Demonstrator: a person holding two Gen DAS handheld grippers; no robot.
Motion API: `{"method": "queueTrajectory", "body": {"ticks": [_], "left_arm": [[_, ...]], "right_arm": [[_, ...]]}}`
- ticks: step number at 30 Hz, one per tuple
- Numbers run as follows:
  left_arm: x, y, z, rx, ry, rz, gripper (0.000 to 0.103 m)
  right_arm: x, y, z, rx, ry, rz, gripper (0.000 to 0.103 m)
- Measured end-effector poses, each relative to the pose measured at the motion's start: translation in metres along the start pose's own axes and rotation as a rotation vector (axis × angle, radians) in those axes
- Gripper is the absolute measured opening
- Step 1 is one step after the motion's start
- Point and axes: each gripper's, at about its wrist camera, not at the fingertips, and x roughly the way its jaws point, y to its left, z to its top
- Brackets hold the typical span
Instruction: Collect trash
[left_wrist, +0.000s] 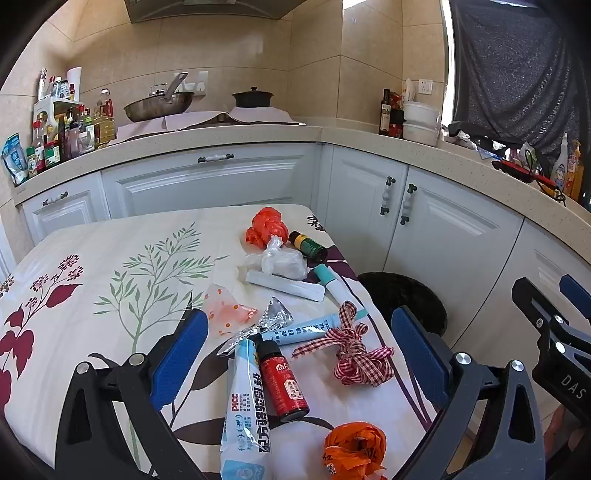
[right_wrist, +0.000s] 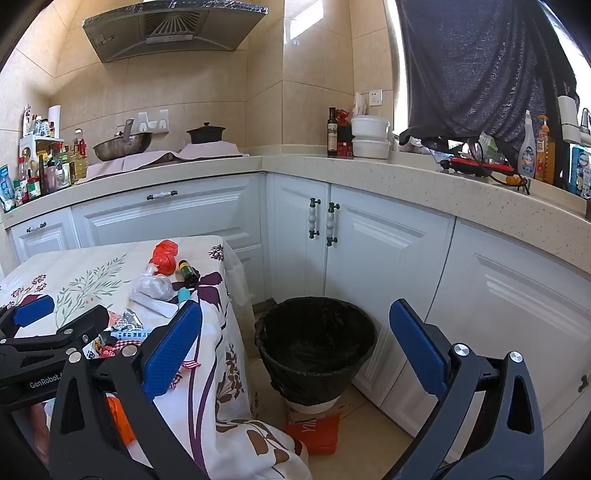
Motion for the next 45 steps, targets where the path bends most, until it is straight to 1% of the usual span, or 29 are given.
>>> {"method": "queueTrajectory", "body": {"ticks": [34,42,45], "left_arm": [[0.0,0.0,0.0,0.003,0.004,0.005,0.097],[0.001,0.013,-0.002,-0.025,0.012,0.005,0.097],[0.0,0.021,-0.002,-0.033,0.023,0.005,0.097]], "right_arm": [[-0.001,0.001,0.0,0.0,-0.004,0.0,0.099],[-0.007,0.001,0.003,-0.004,-0.002,0.01,0.099],[-0.007,0.008,0.002,-0.01,0.005,0.034,0.099]]}}
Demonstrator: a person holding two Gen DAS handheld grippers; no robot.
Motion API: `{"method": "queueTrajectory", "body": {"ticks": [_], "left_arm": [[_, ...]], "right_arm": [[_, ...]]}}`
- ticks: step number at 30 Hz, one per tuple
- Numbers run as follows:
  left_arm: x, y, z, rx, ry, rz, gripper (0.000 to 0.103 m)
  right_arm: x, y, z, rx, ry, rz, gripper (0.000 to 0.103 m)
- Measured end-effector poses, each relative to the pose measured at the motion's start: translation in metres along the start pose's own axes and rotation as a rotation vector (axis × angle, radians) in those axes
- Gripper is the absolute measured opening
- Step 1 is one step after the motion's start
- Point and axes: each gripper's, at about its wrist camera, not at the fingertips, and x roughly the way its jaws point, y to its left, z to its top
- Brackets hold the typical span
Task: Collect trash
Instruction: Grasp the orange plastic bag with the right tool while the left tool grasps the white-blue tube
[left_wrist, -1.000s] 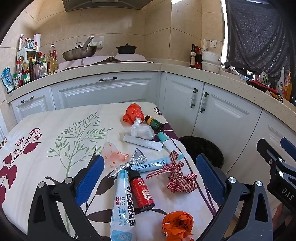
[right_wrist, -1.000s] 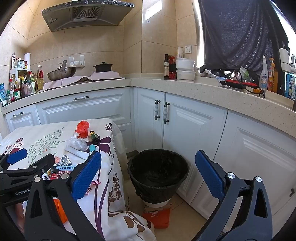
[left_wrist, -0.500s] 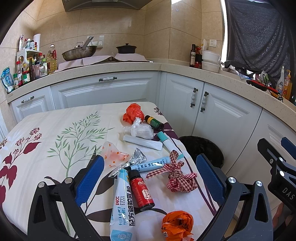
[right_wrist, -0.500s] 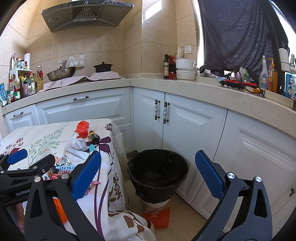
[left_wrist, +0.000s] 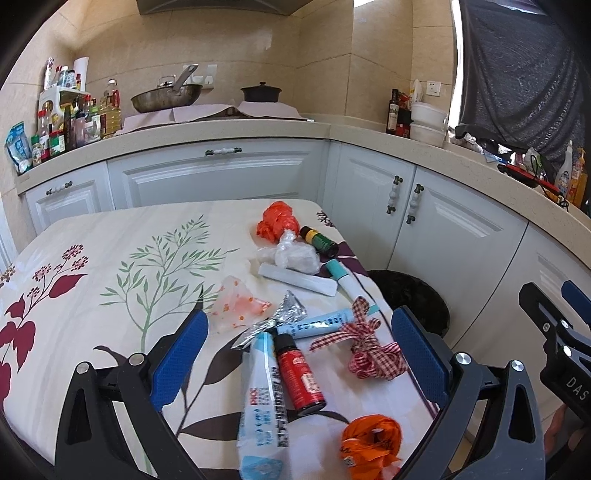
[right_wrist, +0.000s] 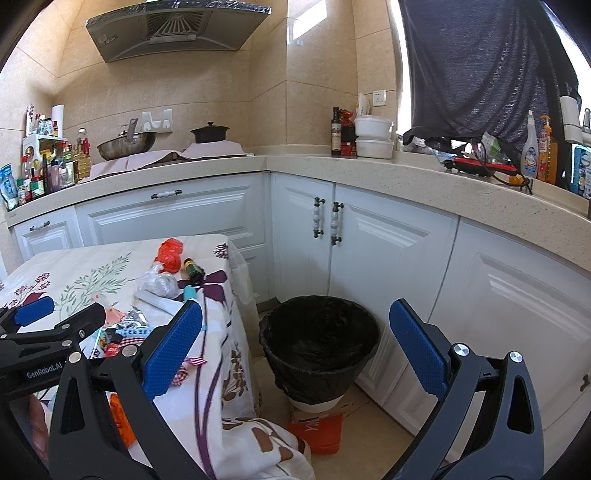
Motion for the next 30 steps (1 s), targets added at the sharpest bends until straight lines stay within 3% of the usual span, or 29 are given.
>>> {"method": "queueTrajectory", "body": {"ticks": [12,21,23,25,30], "left_arm": [[-0.011,0.037,-0.019,-0.01,0.024,0.077,0.097],[-0.018,0.054,-0.041,-0.015,0.058,0.107,0.096],[-0.018,0.057,-0.046,-0.015,0.067,0.108,0.096],[-0.018,0.059,-0.051,-0.015,0.081,0.11,0.096],[-0.019,0.058,-0.055,-0.02,0.102,0.107,0.096]], "right_arm": [[-0.002,0.046,-0.017,-0.075,0.031,0.14,0.099],[-0.005,0.086,-0.048,-0.149,0.082,0.269,0.098],[-0.003,0.091,-0.053,-0.164,0.1,0.287,0.095],[0.001,0.094,-0.058,-0.174,0.13,0.308,0.08],[0.006,0.094,-0.066,-0.167,0.169,0.345,0.074]]}}
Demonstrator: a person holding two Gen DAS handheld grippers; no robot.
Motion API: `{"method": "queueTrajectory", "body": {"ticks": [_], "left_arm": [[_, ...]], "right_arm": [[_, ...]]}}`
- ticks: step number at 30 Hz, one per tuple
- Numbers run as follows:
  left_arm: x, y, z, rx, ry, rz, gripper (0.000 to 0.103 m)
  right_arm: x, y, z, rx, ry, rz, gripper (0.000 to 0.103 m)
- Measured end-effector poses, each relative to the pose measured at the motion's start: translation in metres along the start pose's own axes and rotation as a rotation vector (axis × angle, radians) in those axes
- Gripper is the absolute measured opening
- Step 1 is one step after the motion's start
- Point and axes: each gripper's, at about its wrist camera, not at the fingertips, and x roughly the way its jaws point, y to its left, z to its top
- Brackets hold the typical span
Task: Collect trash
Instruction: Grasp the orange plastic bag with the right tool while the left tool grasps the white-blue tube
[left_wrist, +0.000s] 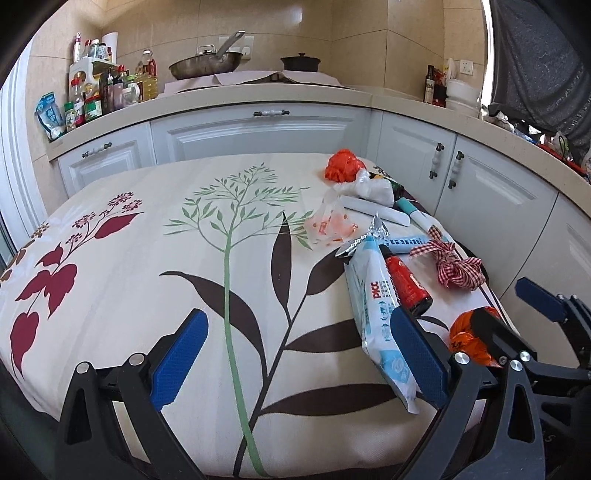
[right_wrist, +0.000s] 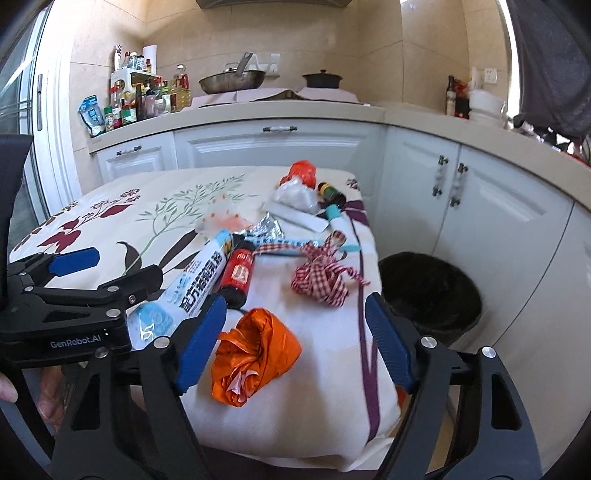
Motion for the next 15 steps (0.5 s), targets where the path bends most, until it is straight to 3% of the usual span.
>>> {"method": "queueTrajectory", "body": {"ticks": [9,11,13,15], "left_arm": [[-0.0031,-0.0006,-0.0006,0.016,-0.007,0.039,0.094],[-0.004,0.002,-0.0014,0.014,-0.002,0.049,0.09],[-0.003,0.0029,-0.0041,0.014,0.011,0.058,0.066],[-0.0014,0.0032,-0.0068,0.007,0.024,0.053,0.066]], "right_arm": [[-0.0007,-0.0007,-0.0034,0.004,0.02,0.053,0.065],[0.0015,-0.0002,-0.0043,-0.001,0.03,0.066,0.06],[0.0037,0.0007,-0.0053,-0.006,0.043,0.077,0.054],[0.0059,0.0015,-0.0066,-0.012,0.053,0.086,0.047]]}}
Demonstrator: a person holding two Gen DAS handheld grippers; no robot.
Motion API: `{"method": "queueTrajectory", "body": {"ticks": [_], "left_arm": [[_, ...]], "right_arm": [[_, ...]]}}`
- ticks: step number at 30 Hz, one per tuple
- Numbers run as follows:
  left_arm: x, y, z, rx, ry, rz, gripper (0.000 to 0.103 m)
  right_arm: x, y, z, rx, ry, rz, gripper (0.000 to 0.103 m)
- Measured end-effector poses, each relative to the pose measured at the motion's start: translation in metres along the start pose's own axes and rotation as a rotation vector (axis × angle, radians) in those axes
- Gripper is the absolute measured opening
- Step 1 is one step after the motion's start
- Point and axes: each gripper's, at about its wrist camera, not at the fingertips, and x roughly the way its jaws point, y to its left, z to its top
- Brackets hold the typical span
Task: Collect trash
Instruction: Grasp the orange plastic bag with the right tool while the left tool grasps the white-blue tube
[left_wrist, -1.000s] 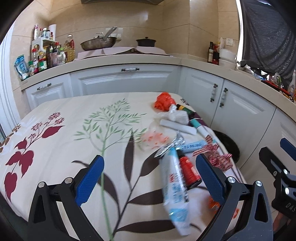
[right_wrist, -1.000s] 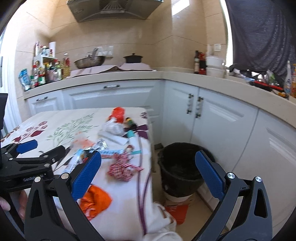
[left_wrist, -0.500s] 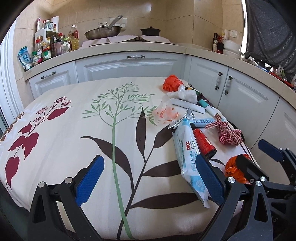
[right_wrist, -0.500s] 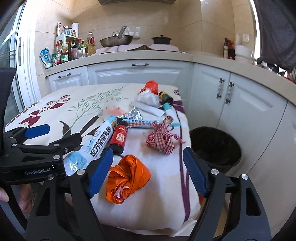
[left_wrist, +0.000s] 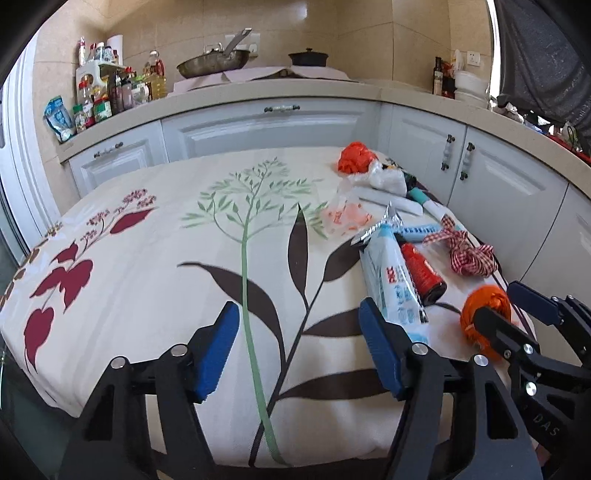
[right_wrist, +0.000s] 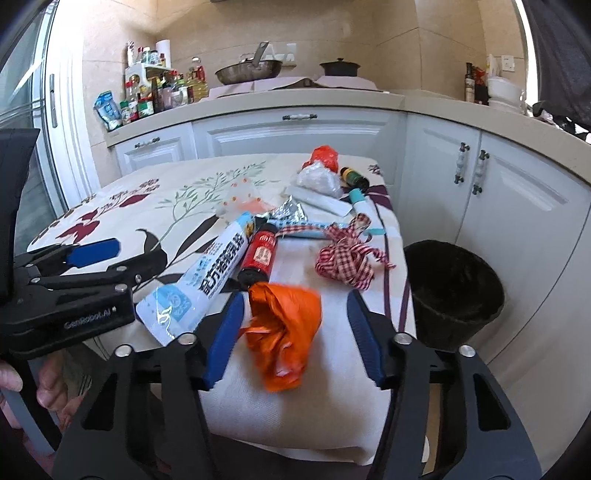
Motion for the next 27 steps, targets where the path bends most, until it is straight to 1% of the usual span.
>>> {"method": "queueTrajectory", "body": {"ticks": [1,2,10,17,20,21,22,23,24,27], "left_arm": [[0.0,0.001,-0.001,-0.008,0.004,-0.006,0.066],[0.0,0.001,-0.001,-0.018,0.004,-0.015,0.066],[-0.01,-0.004,0.004,-0.038,-0.022,-0.086,0.066],[0.004,-0.031,0.003,0.007,0.015,-0.141,0.066],[0.01,-0.041,0.0,0.029,0.031,-0.149,0.066],[0.012,-0.043,-0.002,0.036,0.033,-0.147,0.064],[0.013,-0.045,-0.004,0.043,0.036,-0.147,0.057],[0.015,-0.047,-0.006,0.049,0.044,-0.147,0.054],[0.017,-0.047,-0.007,0.049,0.05,-0.148,0.048],[0.016,-0.046,-0.008,0.053,0.04,-0.147,0.035]], "right_arm": [[0.002,0.0,-0.001,-0.001,0.009,0.009,0.043],[0.003,0.0,-0.001,-0.001,0.015,0.014,0.041],[-0.002,-0.001,-0.002,-0.004,0.002,0.015,0.039],[-0.014,-0.021,0.002,0.034,-0.03,-0.033,0.039],[-0.016,-0.028,0.0,0.053,-0.034,-0.045,0.039],[-0.016,-0.03,0.0,0.057,-0.035,-0.046,0.039],[-0.016,-0.032,0.0,0.061,-0.036,-0.047,0.039],[-0.016,-0.033,0.001,0.063,-0.037,-0.047,0.039],[-0.016,-0.034,0.001,0.065,-0.039,-0.048,0.039],[-0.015,-0.034,0.0,0.068,-0.038,-0.045,0.039]]}}
